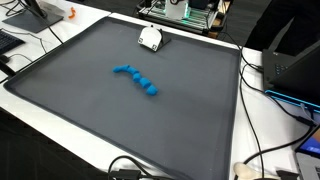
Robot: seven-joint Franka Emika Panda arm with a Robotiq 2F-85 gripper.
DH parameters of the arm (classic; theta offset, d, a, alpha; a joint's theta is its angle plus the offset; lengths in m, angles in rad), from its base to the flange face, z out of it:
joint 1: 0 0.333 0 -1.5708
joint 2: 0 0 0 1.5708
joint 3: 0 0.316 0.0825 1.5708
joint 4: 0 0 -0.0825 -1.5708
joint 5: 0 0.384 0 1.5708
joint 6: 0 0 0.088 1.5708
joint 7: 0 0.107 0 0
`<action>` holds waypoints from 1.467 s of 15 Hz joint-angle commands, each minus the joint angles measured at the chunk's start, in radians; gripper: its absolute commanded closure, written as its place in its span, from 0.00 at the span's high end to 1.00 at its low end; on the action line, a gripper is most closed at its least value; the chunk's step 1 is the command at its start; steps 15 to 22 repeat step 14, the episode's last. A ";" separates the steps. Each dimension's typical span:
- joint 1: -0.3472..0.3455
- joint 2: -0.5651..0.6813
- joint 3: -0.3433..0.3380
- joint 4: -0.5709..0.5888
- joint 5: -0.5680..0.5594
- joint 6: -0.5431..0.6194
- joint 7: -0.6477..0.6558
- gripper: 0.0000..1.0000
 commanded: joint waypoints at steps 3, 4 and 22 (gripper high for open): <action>0.018 0.068 -0.002 0.097 -0.019 -0.045 -0.209 1.00; 0.020 0.077 -0.002 0.109 -0.023 -0.052 -0.230 1.00; 0.027 0.115 -0.009 0.156 -0.001 -0.058 -0.305 1.00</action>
